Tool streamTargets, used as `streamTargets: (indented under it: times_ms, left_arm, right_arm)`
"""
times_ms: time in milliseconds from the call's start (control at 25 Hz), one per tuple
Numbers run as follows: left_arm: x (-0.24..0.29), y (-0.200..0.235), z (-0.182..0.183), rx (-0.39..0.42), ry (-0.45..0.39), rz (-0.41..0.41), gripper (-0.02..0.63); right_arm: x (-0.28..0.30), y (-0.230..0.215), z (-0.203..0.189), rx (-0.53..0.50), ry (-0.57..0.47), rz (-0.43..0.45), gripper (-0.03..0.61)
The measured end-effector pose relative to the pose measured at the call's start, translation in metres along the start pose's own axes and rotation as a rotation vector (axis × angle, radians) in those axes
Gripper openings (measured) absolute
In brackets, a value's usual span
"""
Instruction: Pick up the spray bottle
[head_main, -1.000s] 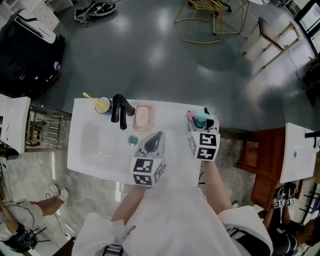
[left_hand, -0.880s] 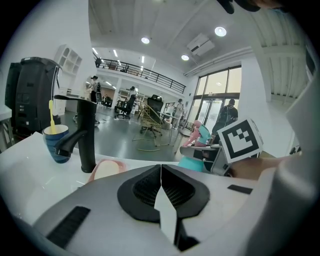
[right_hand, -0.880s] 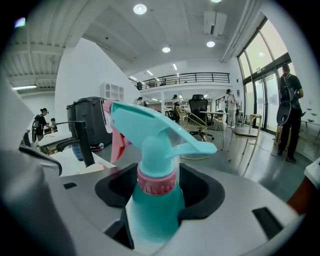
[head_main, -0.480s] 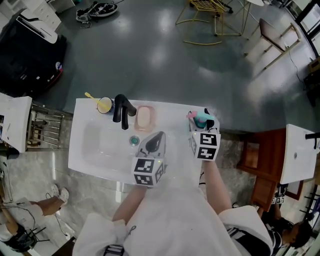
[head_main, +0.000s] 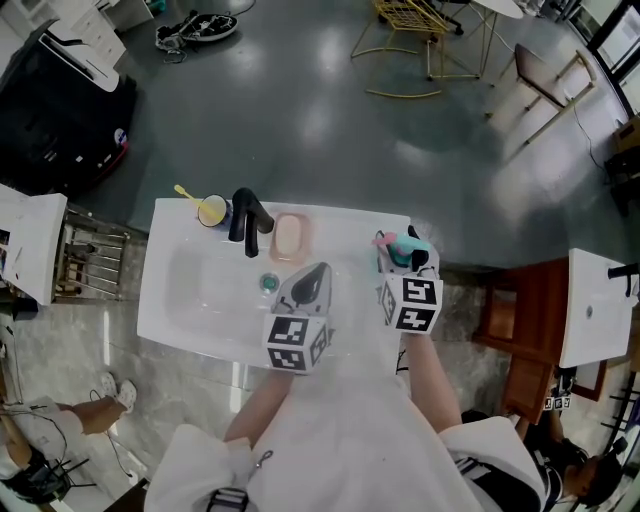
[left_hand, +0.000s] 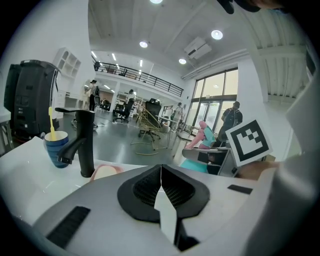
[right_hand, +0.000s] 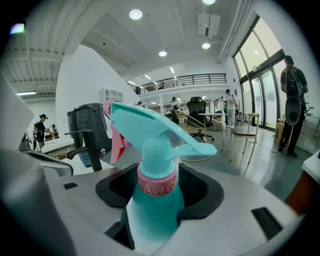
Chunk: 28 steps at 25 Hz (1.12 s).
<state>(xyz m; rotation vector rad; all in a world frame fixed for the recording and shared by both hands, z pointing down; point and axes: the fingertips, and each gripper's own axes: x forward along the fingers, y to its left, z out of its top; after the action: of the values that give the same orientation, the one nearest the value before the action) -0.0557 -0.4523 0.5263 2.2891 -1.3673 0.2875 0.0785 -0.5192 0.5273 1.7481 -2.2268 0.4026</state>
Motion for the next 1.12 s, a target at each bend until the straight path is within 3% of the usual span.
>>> streamTargets:
  times_ms: [400, 1120]
  left_arm:
    - [-0.014, -0.021, 0.009, 0.027, -0.049, -0.022, 0.026]
    - [-0.038, -0.078, -0.011, 0.036, -0.073, -0.056, 0.026]
  right_arm:
    - [-0.05, 0.015, 0.015, -0.011, -0.071, 0.01, 0.268]
    - [-0.124, 0.016, -0.021, -0.041, -0.046, 0.018, 0.268]
